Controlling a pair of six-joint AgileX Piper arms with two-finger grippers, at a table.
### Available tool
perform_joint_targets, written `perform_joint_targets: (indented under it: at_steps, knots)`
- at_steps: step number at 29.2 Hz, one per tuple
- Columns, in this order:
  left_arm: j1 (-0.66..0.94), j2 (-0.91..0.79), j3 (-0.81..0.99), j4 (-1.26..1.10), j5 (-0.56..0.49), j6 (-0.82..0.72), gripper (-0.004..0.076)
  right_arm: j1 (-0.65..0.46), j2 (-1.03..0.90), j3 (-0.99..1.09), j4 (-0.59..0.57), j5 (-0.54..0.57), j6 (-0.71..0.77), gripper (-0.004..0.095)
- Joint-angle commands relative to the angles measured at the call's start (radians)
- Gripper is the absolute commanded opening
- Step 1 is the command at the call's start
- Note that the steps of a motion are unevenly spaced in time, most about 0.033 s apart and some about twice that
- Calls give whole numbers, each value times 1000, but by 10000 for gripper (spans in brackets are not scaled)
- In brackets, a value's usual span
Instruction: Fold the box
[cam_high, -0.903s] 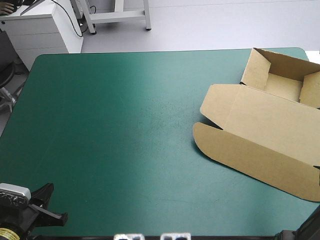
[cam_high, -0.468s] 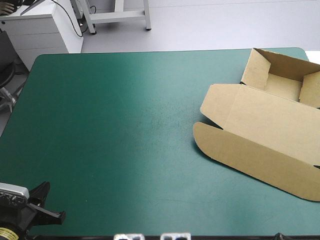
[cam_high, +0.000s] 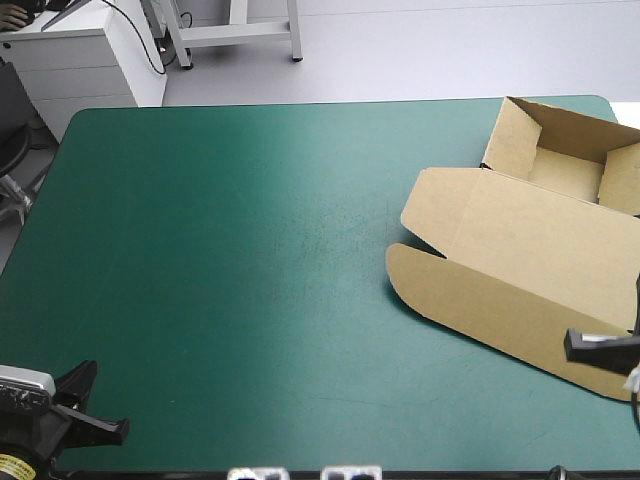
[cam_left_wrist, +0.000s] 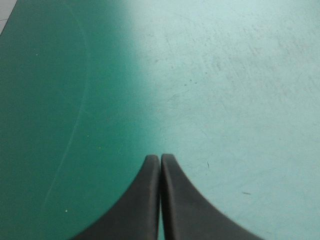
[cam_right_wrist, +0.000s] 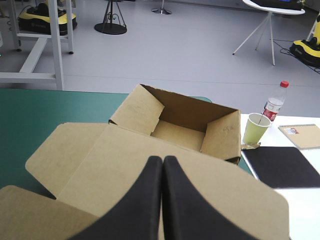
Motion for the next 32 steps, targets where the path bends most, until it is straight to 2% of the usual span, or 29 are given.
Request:
perform_joint_targets:
  at_steps: [1,7,11,15,20,26,32]
  knots:
    - [-2,17,-25,10,-91,-50,-8,48,-116,198,0,-170,22,-14]
    - [-2,17,-25,10,-96,-66,-8,236,-170,382,-10,-188,-2,-14]
    - [-2,17,-14,7,-97,-66,-8,378,-170,441,-52,-222,-4,-14]
    - [-2,17,32,-37,-115,-66,-8,472,-172,477,-101,-222,0,-14]
    - [-2,17,64,-65,-175,-66,-8,491,-172,550,-66,-230,24,-14]
    - [-2,17,64,-75,-175,-66,-8,491,-172,669,-13,-334,20,-14]
    - [-2,17,64,-75,-175,-66,-8,491,-172,676,-13,-346,20,-14]
